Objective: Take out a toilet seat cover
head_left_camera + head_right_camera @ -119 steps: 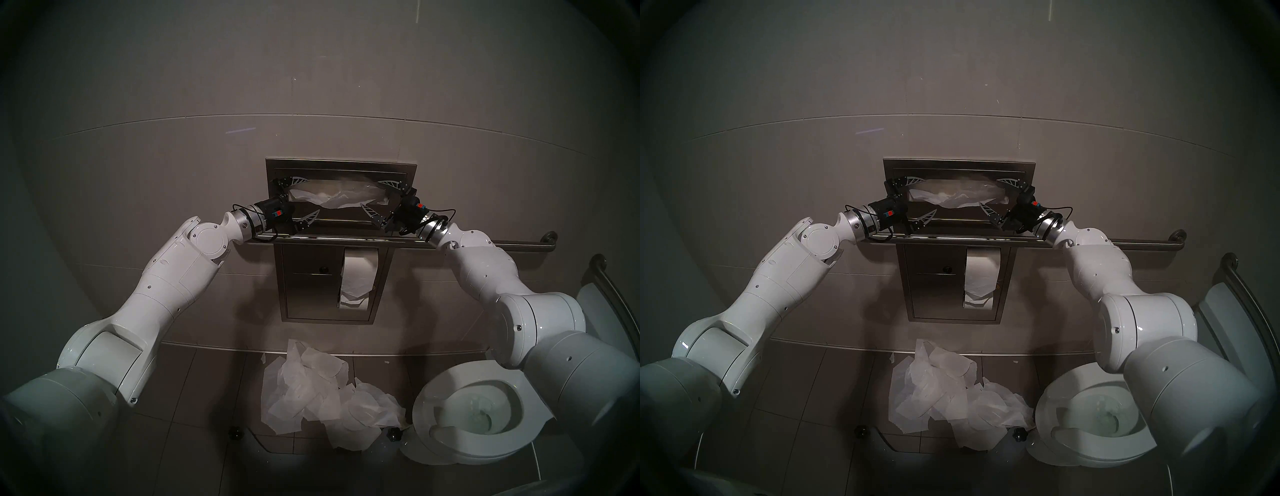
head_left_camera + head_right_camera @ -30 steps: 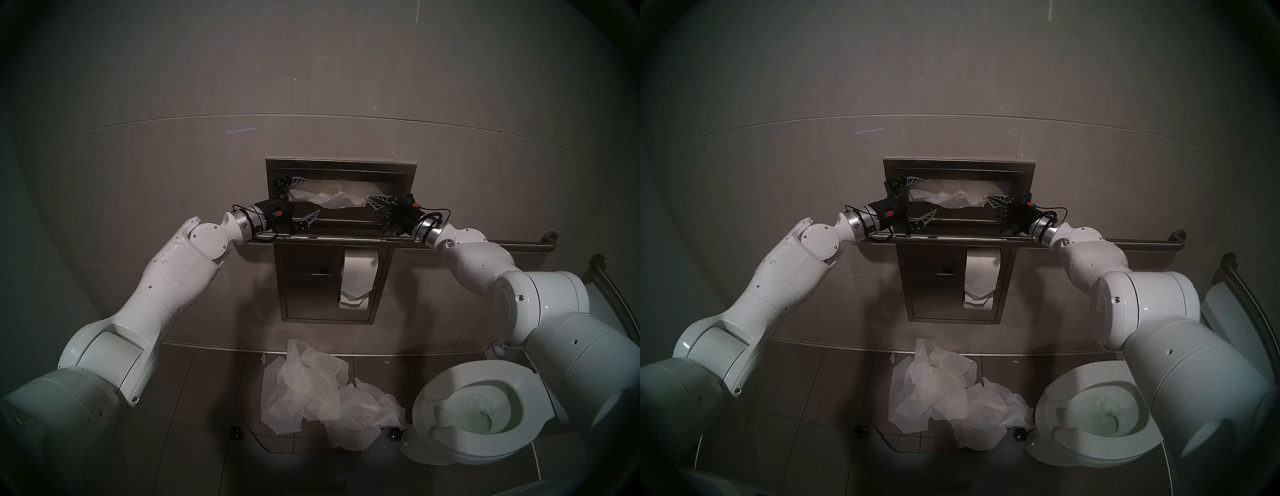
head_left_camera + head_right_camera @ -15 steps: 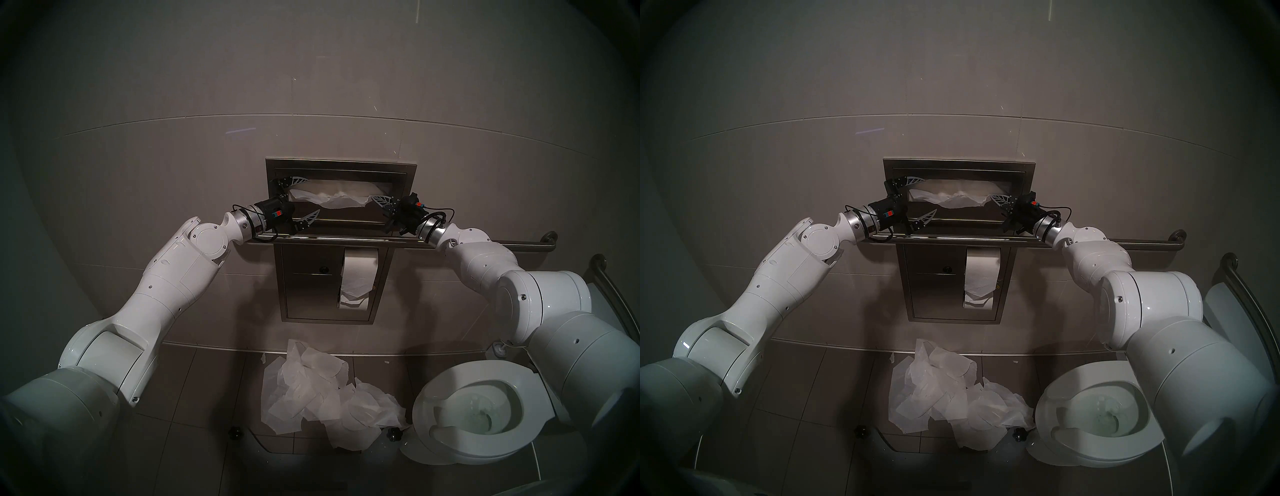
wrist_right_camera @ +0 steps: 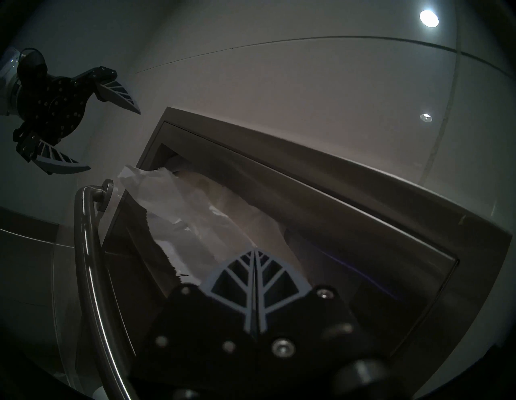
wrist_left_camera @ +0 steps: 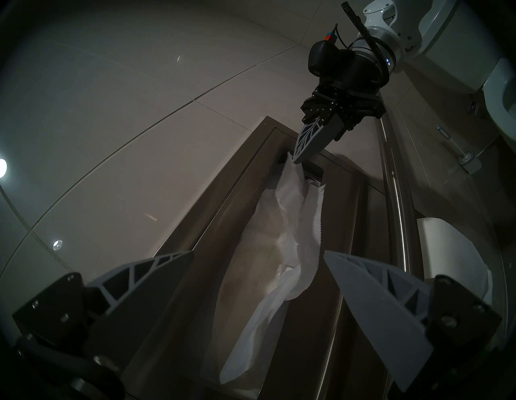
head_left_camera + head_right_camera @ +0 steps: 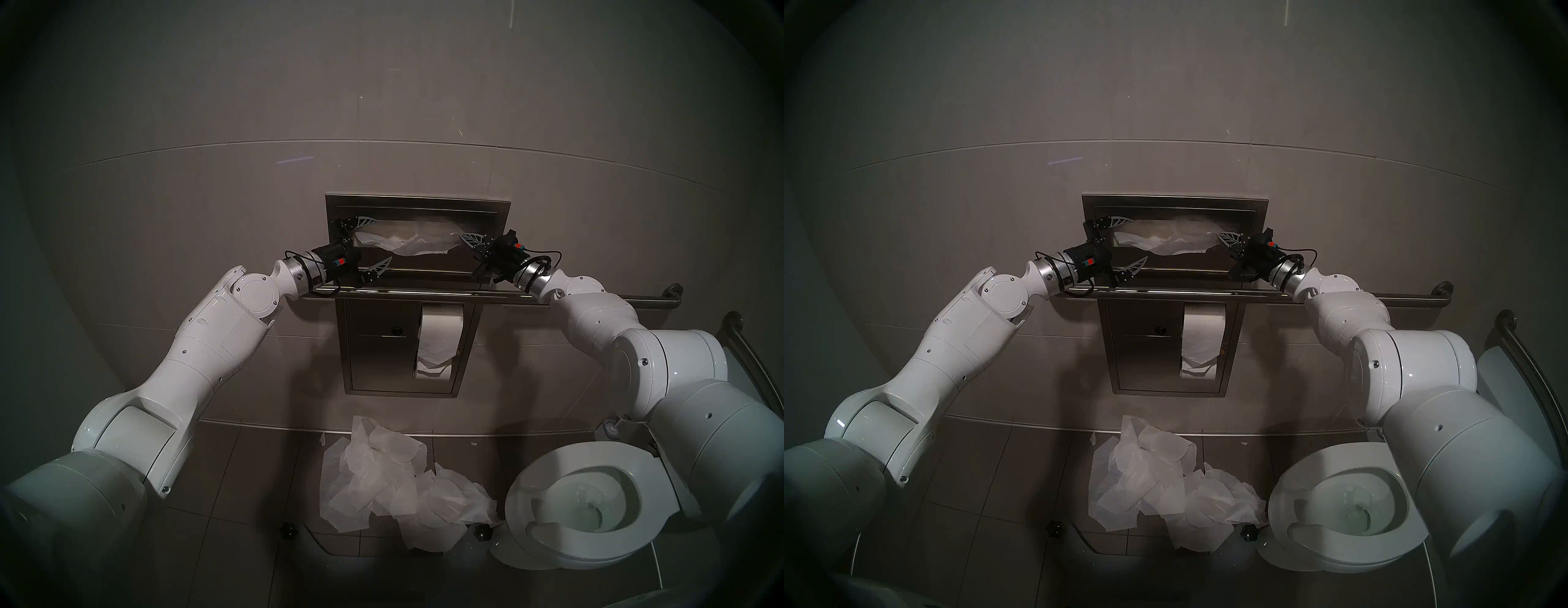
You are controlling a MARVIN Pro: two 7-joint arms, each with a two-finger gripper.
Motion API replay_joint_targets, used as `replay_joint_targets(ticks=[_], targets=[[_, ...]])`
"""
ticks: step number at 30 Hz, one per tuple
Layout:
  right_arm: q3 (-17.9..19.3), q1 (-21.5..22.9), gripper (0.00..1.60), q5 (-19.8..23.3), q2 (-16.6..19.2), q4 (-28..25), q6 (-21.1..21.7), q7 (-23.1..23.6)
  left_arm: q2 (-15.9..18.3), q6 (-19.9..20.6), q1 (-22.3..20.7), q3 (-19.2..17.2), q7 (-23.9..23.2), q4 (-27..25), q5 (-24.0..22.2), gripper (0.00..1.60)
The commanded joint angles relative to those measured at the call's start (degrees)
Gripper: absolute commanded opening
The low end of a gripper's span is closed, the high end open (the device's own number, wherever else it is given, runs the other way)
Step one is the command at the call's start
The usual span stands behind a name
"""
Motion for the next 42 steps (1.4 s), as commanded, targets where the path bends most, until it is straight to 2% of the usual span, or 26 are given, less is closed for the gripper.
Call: replay_joint_targets(ticks=[1,28,42], targets=[[0.5,3.3,0.00,0.4,0.8,-2.1,-1.8,-0.5,-0.1,-0.3,-3.0,-1.0,0.5,-1.2,-0.2,1.60],[-0.1,2.8,0.00,-0.4,0.5,-1.4,-5.2,-0.5,-0.2,-0.5,-3.1,-1.2,0.6,-1.0,0.0,1.60],[-0.3,2.2,0.00,-0.8,0.5,-1.0,-5.8,-1.4,-2.3,0.7,-7.0,-0.3,0.3,3.3,3.1,1.60]])
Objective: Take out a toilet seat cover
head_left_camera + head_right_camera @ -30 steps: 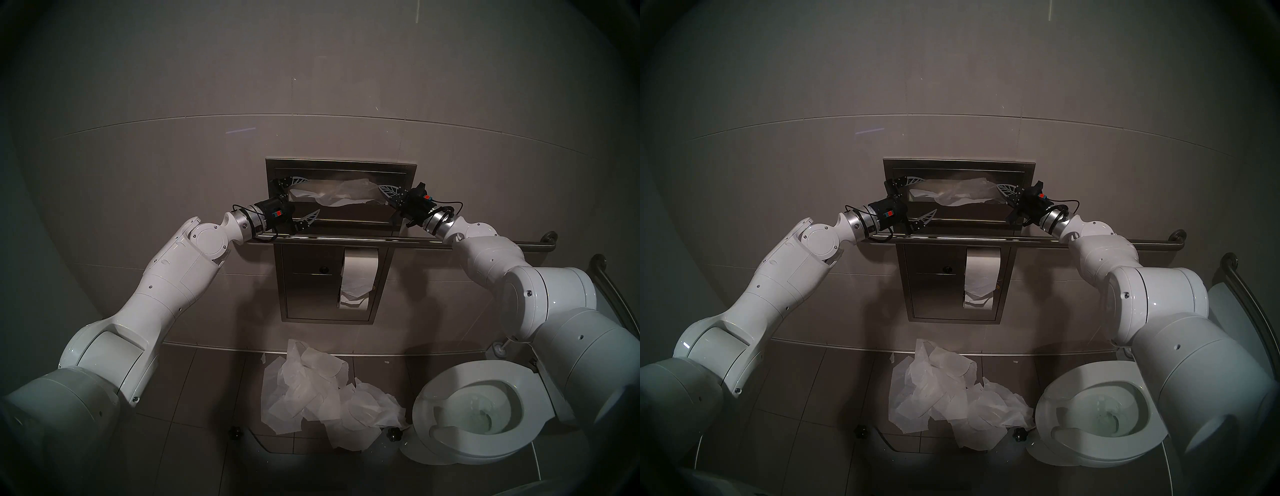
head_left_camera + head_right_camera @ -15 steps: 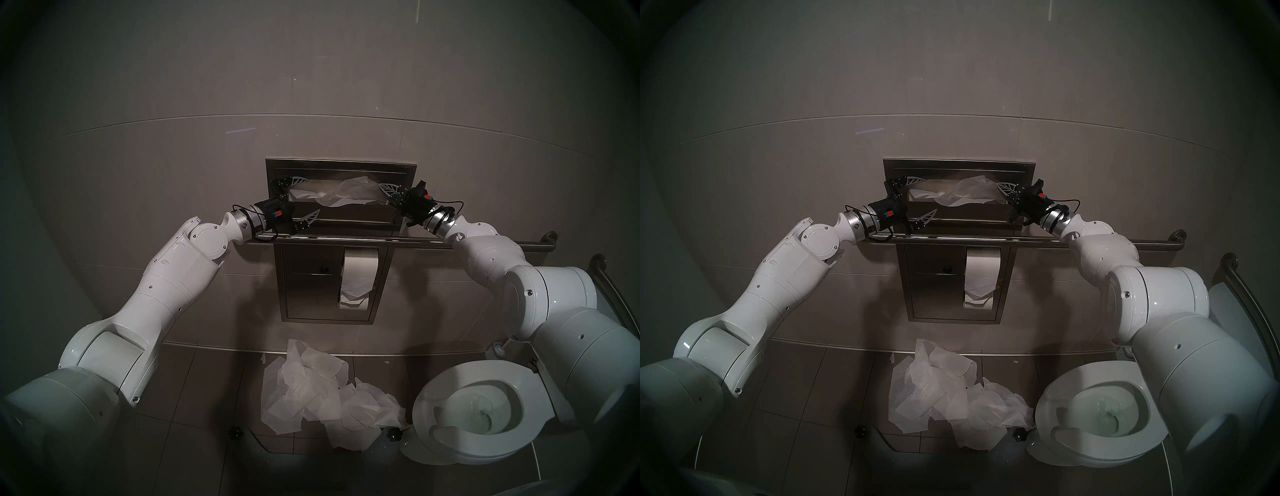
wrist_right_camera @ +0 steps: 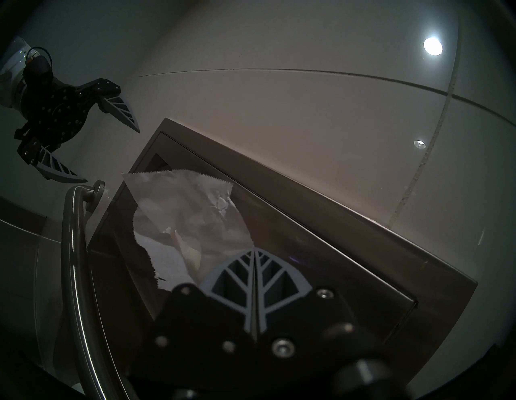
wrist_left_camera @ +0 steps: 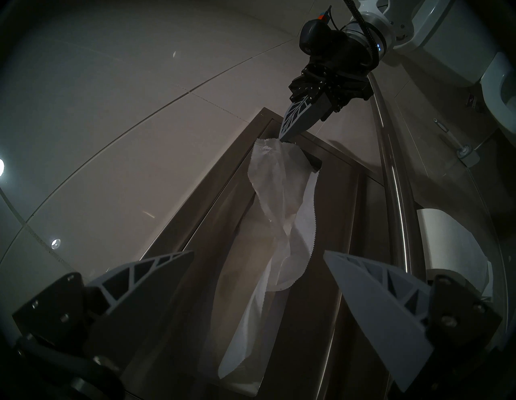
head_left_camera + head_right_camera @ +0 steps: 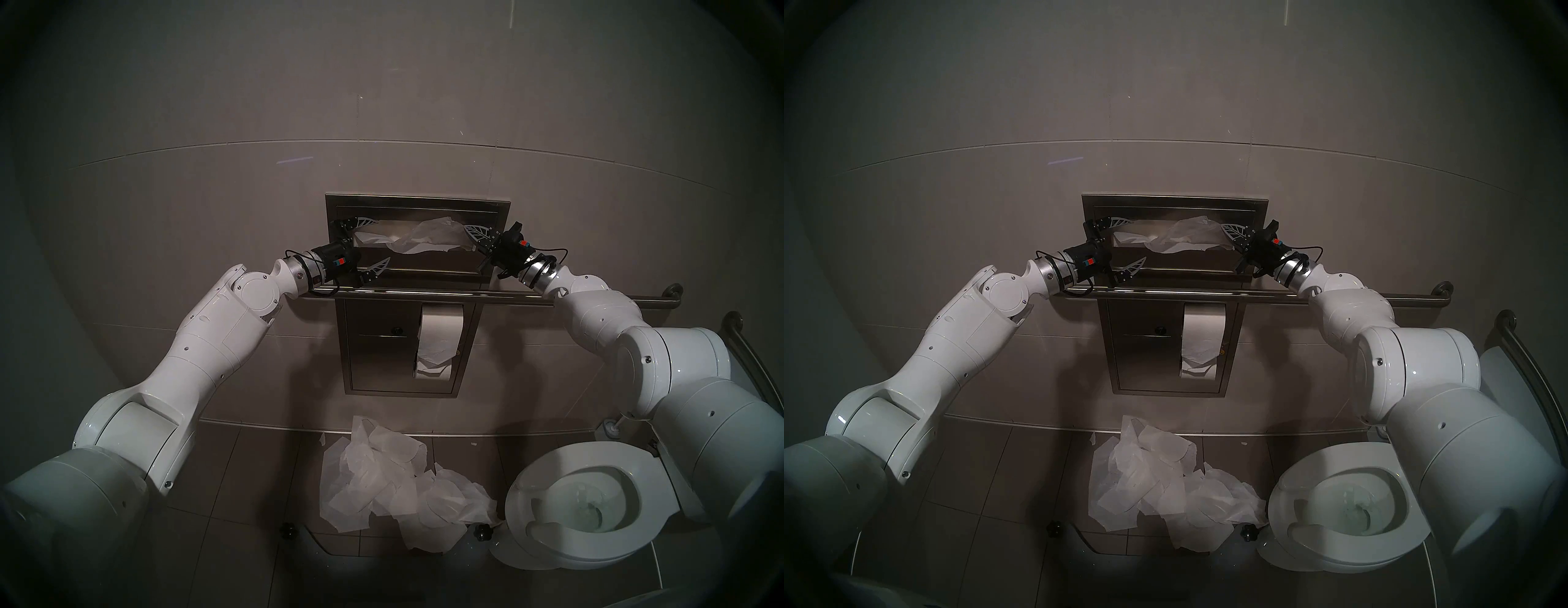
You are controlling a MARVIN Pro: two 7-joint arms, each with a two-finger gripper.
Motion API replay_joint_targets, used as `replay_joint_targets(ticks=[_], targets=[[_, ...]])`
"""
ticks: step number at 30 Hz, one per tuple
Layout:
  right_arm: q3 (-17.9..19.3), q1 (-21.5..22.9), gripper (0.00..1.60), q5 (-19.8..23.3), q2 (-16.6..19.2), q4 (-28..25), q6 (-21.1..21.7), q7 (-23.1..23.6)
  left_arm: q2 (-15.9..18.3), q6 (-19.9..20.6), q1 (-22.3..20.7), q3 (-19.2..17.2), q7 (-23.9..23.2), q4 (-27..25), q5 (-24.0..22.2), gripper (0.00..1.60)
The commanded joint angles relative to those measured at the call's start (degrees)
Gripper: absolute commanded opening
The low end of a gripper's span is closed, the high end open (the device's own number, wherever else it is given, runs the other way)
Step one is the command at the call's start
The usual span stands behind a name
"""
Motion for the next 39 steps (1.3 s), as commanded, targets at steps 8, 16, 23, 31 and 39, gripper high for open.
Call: replay_joint_targets(ticks=[8,16,23,31,39], targets=[[-0.1,1.4,0.00,-0.2,0.1,-1.0,-0.6,0.0,-3.9,0.9,-7.0,0.6,0.4,3.0,3.1,1.60],[-0.1,1.2,0.00,-0.2,0.2,-1.0,-0.6,0.2,-5.5,0.8,-8.7,1.1,0.7,5.1,5.2,0.70],[0.0,1.1,0.00,-0.2,0.4,-1.1,-0.6,0.4,-6.0,0.3,-9.4,1.2,0.9,7.0,6.8,0.68],[0.1,1.1,0.00,-0.1,0.3,-1.2,-0.6,0.5,-6.5,-0.9,-10.2,1.1,1.2,8.6,8.6,0.61],[0.1,0.9,0.00,-0.1,0.3,-1.3,-0.6,0.6,-6.6,-2.0,-10.6,0.7,1.7,9.8,10.1,0.00]])
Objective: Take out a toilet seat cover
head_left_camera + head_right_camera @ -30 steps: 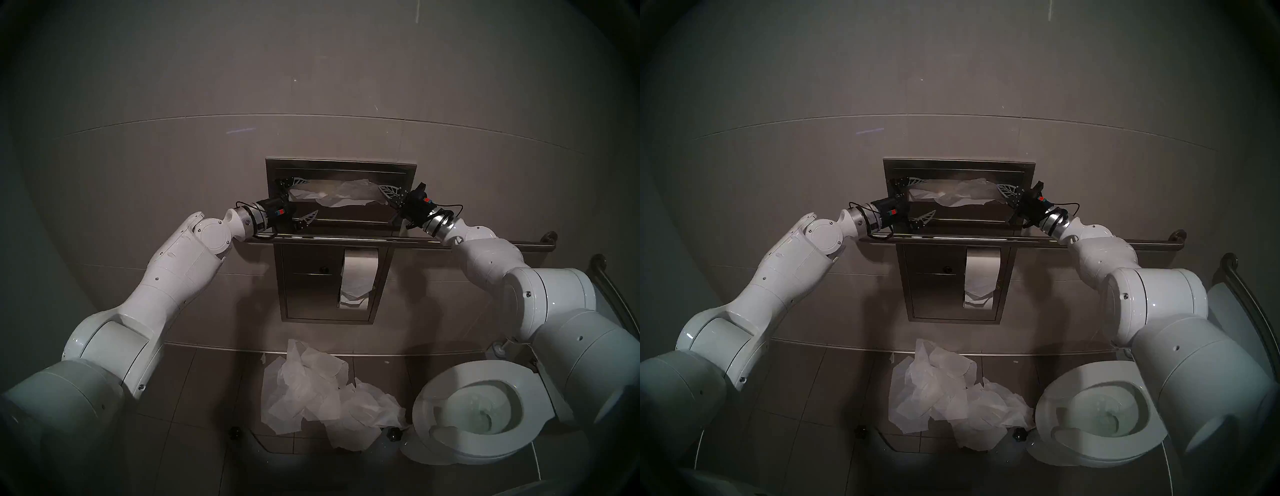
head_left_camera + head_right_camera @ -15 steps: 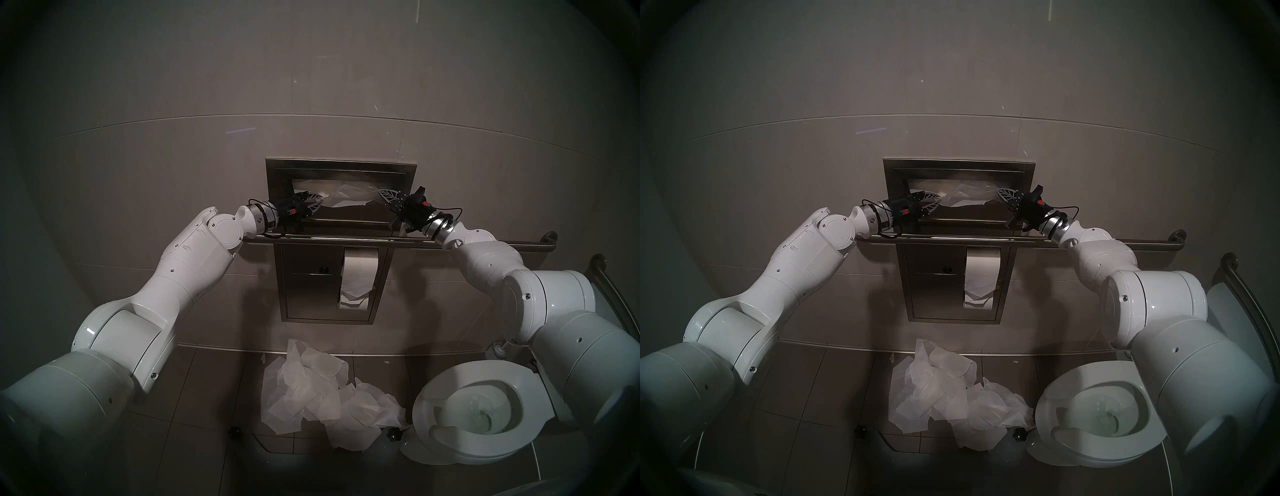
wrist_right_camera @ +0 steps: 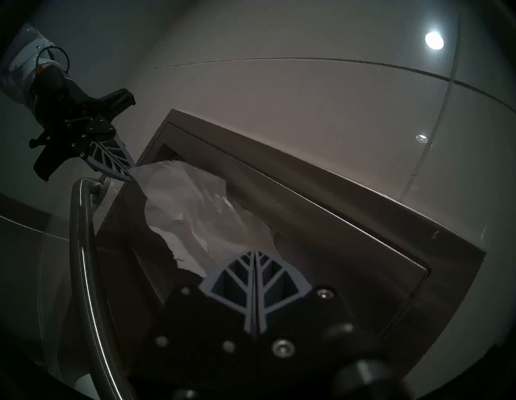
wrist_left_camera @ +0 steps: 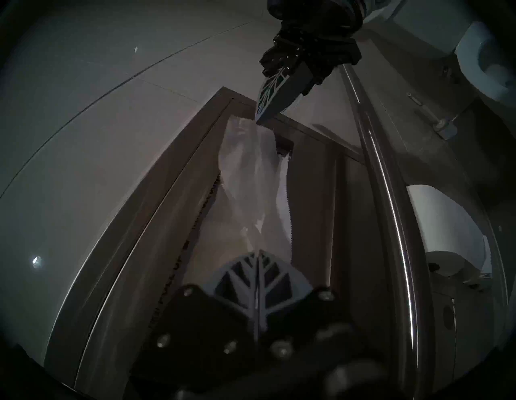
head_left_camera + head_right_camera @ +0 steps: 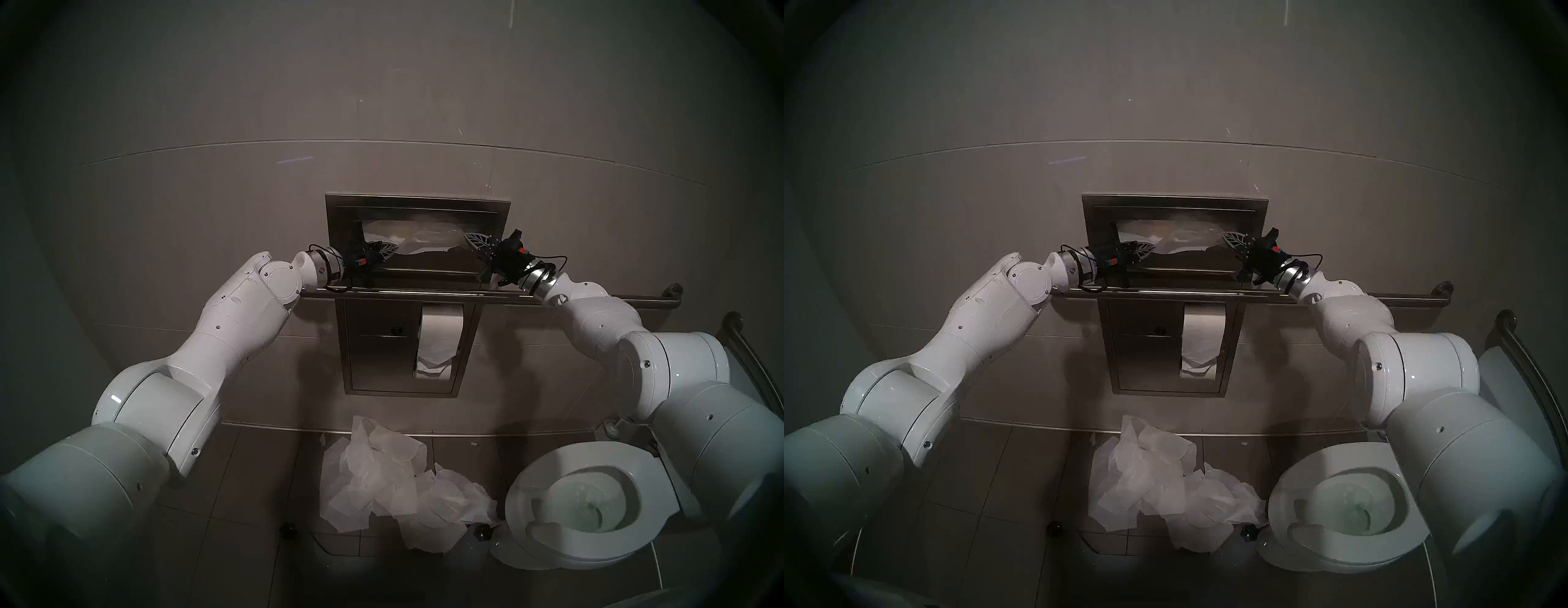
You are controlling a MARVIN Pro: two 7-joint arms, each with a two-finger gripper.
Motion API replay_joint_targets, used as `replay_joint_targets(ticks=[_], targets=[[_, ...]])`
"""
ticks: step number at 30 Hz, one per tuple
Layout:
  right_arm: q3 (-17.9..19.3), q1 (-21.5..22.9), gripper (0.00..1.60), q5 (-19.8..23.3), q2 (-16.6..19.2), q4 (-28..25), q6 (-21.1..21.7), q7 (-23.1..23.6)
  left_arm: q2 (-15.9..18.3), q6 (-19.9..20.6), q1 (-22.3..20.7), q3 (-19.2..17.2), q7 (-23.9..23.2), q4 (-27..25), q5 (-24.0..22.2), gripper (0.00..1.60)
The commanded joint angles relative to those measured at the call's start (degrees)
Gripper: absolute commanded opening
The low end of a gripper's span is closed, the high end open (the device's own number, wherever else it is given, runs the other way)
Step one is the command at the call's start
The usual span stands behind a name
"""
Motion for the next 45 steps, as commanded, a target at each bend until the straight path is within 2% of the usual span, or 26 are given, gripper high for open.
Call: replay_joint_targets(ticks=[1,8,21,38,45], targets=[[0.2,1.9,0.00,0.3,0.1,-1.6,-0.3,0.8,-0.5,-1.4,-4.0,-1.0,1.5,-0.2,0.1,0.00],[0.1,1.7,0.00,0.2,-0.1,-1.8,-0.3,0.8,-0.6,-2.6,-4.3,-1.2,2.3,-0.1,1.3,0.00],[0.3,1.2,0.00,0.7,-2.9,-4.9,-0.3,0.6,-0.3,-4.2,-5.2,-1.8,4.3,0.4,3.0,0.00],[1.6,-0.5,0.00,1.6,-3.6,-6.3,-0.3,0.3,0.0,-6.9,-7.2,-1.9,6.2,-1.7,6.9,0.00],[2.6,0.4,0.00,2.3,-3.6,-7.3,-0.3,-0.3,-0.5,-7.2,-7.3,-2.2,6.8,-1.4,8.3,0.00]])
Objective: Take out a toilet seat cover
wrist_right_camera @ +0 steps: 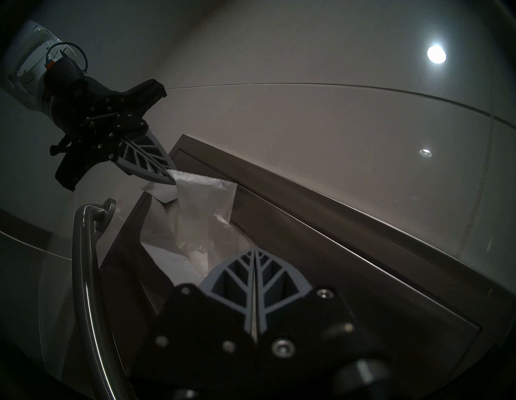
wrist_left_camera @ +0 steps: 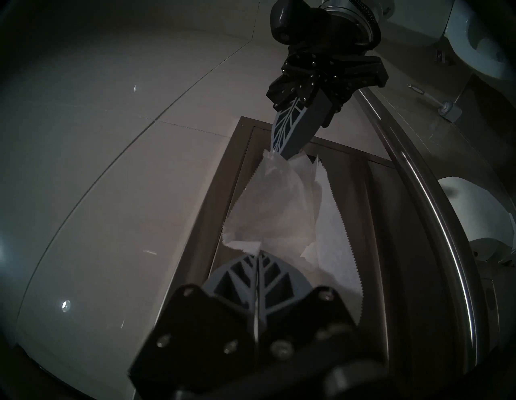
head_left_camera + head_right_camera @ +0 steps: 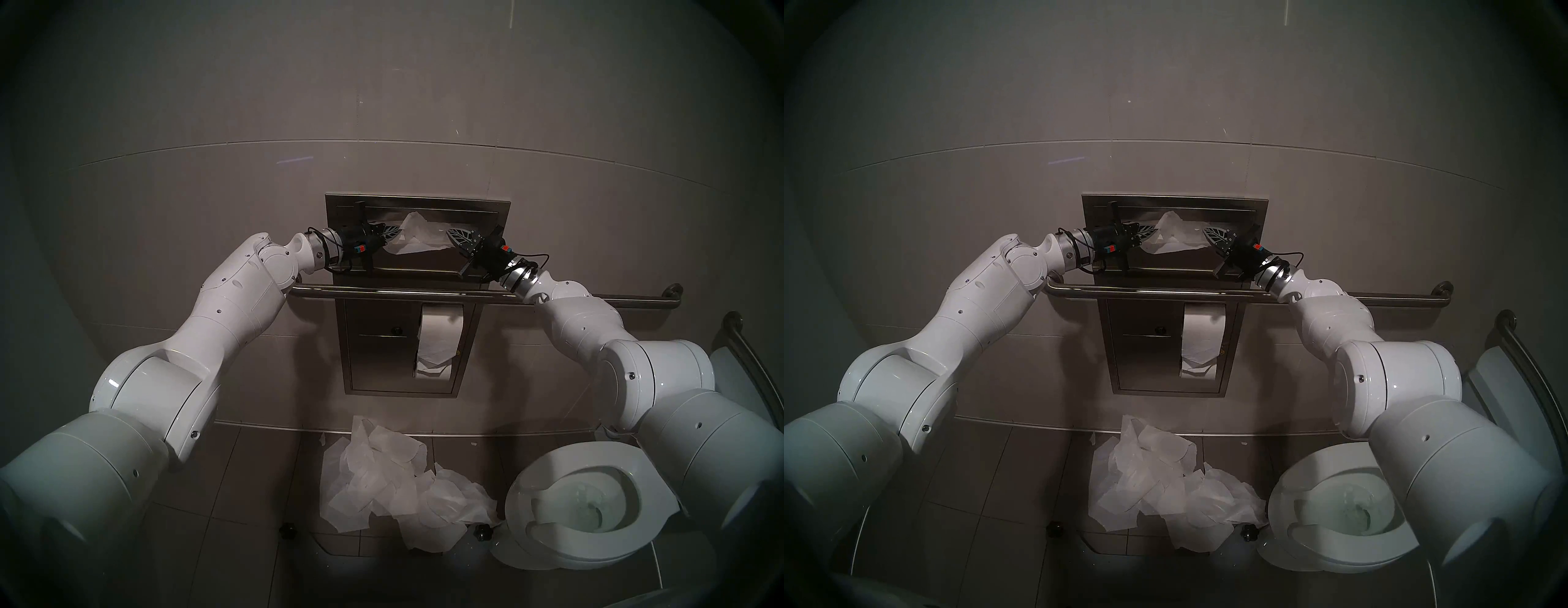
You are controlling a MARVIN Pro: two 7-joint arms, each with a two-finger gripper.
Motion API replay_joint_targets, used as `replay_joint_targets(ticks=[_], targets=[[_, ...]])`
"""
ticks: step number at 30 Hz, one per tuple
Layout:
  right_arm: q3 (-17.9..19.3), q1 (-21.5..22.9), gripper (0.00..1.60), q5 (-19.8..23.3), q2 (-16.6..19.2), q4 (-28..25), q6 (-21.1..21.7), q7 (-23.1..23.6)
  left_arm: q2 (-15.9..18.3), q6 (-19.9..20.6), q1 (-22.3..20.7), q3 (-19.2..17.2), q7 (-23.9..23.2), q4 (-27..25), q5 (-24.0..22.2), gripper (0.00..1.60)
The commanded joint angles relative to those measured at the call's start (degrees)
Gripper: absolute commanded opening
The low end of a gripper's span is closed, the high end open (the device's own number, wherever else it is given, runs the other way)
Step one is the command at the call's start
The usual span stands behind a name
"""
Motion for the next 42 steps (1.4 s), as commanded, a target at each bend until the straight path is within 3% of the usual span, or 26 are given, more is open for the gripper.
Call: replay_joint_targets(ticks=[1,15,30,42], targets=[[1.3,2.9,0.00,1.4,0.2,-3.0,-0.3,-0.3,-0.4,-0.6,-3.9,-1.1,1.8,-1.7,0.2,0.00],[2.4,4.7,0.00,1.7,0.0,-4.9,-0.3,-0.7,-0.9,0.2,-5.7,-1.8,2.6,-0.8,2.2,0.00],[2.6,4.7,0.00,1.6,-1.6,-5.4,-0.3,-0.9,-1.4,3.6,-9.7,-3.0,3.6,1.6,4.8,0.00],[2.9,5.3,0.00,1.5,-2.7,-6.2,-0.3,-1.6,-4.0,5.2,-11.8,-2.5,4.6,2.9,7.0,0.00]])
